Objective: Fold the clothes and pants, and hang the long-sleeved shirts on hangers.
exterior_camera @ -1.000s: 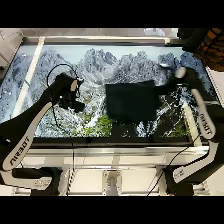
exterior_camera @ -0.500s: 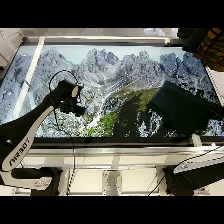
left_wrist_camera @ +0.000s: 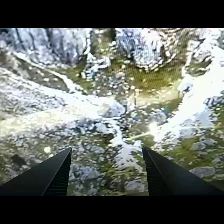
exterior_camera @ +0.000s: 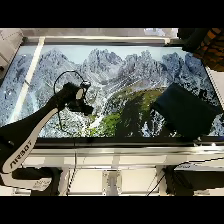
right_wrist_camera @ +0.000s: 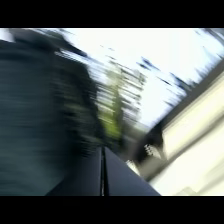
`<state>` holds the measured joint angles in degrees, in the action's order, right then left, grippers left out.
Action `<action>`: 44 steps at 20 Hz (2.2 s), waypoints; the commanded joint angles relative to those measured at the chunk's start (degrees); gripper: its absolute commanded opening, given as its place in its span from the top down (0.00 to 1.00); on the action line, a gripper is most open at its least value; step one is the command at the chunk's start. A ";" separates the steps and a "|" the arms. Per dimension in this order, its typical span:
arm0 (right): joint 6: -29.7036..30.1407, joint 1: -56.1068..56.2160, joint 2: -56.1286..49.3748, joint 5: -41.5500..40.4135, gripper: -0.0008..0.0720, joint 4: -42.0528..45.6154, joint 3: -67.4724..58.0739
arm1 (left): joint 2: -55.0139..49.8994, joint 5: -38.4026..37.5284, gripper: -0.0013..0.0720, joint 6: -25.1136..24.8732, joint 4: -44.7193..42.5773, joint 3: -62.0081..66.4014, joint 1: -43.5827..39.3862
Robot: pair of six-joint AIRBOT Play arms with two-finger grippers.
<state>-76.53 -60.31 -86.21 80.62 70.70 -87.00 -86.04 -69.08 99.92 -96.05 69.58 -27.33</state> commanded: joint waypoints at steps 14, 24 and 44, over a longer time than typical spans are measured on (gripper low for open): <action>-2.16 74.31 8.61 -4.35 0.97 10.12 15.74 | 5.62 1.33 0.33 0.66 2.43 -0.02 -4.11; -10.64 79.52 6.14 -5.25 0.97 9.16 23.45 | 5.57 -0.55 0.33 0.61 1.29 -0.02 -3.93; -14.49 79.49 5.95 2.89 0.97 13.97 23.30 | 5.46 -2.75 0.33 0.63 1.57 -0.02 -4.00</action>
<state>-91.00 19.16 -80.25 80.88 83.72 -63.57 -80.53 -71.83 100.55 -94.45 69.58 -31.33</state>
